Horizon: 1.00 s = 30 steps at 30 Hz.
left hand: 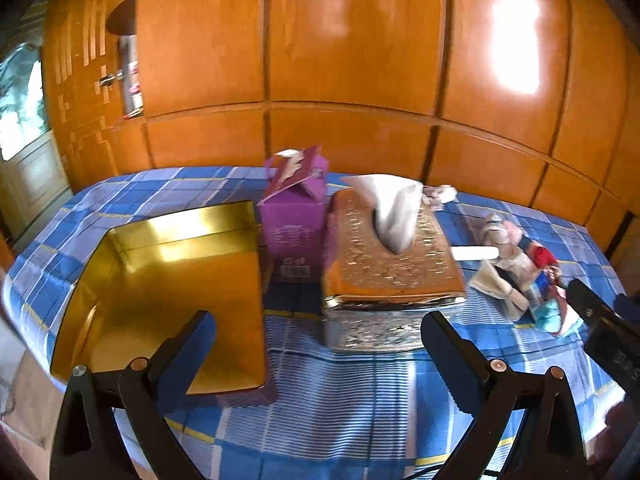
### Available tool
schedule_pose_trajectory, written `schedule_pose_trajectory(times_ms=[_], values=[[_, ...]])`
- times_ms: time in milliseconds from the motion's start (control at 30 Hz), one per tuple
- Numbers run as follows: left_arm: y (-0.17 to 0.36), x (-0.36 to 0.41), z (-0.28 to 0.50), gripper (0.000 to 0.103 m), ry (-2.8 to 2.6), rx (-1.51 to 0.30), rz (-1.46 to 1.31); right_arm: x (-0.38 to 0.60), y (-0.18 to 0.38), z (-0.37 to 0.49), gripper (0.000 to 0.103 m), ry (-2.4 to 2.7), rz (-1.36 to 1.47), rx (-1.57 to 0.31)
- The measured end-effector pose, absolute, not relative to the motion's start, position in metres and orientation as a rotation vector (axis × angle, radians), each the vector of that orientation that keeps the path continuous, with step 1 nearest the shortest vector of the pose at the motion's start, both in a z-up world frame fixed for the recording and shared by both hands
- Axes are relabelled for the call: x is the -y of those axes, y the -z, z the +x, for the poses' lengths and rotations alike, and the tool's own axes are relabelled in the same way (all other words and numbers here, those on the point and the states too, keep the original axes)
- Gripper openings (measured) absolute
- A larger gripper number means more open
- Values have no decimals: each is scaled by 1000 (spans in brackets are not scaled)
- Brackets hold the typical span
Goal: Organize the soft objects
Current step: 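Reach the left tool to the white rolled towel and grasp it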
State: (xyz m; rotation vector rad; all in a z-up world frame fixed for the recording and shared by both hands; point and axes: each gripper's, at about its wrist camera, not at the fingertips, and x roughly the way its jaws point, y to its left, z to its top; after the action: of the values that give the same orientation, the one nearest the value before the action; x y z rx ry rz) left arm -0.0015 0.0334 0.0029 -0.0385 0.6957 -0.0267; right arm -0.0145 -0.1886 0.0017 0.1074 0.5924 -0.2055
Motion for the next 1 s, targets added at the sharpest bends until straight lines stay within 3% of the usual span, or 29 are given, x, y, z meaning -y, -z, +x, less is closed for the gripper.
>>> schedule_pose_trajectory(times_ms=[433, 533, 600, 667, 867, 1000], values=[[-32, 73, 50, 103, 543, -714, 72, 324, 20, -42, 101, 392, 300, -692], [-27, 106, 78, 103, 624, -792, 86, 348, 28, -54, 101, 436, 347, -698], [-23, 139, 100, 103, 632, -886, 215, 355, 31, -58, 101, 446, 369, -702], [-27, 153, 109, 102, 594, -863, 315, 360, 33, -59, 101, 440, 380, -705], [-6, 185, 169, 95, 499, -947, 486, 364, 45, -53, 101, 402, 399, -737], [36, 207, 195, 81, 492, -1060, 603, 369, 52, -51, 101, 397, 421, -755]])
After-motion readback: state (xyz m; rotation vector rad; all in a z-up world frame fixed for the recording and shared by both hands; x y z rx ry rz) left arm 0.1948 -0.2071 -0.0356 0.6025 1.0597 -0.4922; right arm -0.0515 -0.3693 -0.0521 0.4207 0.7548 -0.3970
